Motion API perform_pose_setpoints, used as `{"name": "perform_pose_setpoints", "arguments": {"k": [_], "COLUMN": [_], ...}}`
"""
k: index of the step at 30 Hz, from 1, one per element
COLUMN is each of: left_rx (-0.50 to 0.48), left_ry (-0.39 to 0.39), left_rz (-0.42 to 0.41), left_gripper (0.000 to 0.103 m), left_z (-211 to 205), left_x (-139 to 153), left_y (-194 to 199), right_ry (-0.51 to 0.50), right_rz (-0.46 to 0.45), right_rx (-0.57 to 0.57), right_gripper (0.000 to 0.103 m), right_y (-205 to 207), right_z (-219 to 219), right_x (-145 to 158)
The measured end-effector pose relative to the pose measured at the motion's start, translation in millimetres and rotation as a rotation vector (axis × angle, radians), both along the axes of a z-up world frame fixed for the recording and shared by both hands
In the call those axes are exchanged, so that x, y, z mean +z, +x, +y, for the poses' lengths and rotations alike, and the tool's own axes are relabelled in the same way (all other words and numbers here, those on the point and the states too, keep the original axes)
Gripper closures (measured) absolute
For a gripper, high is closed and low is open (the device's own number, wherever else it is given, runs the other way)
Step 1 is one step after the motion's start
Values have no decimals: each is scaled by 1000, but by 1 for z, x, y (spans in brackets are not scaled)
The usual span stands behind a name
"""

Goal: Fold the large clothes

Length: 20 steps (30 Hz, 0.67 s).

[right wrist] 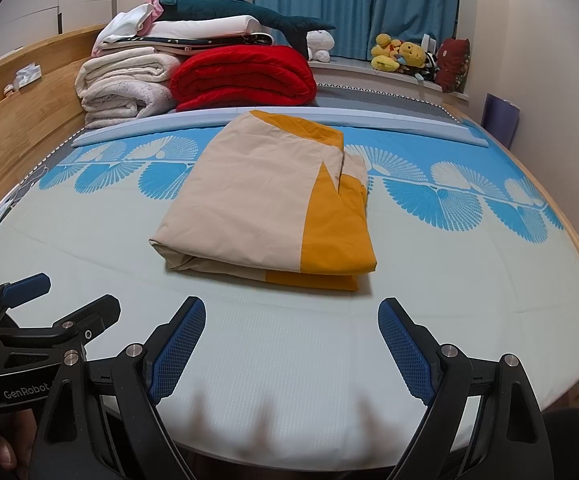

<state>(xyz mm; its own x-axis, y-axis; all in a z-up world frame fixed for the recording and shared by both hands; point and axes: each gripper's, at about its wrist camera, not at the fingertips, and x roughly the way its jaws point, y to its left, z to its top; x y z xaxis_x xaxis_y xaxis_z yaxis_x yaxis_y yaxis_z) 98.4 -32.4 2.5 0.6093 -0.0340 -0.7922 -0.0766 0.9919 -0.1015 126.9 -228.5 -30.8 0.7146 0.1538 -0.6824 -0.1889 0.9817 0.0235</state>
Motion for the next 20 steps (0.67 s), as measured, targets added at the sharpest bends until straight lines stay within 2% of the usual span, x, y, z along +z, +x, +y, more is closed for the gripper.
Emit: {"name": "perform_pose_setpoints", "arguments": {"k": [20], "left_rx": [1], "left_ry": [-5], "left_rz": [2], "left_gripper": [1], "left_z": [-1], "left_x": [-1], "left_y": [1], "right_ry": [3], "right_rz": [2], "right_rx": [-1], "right_gripper": [15], "right_y": [0], "right_z": [0], "right_x": [0]}}
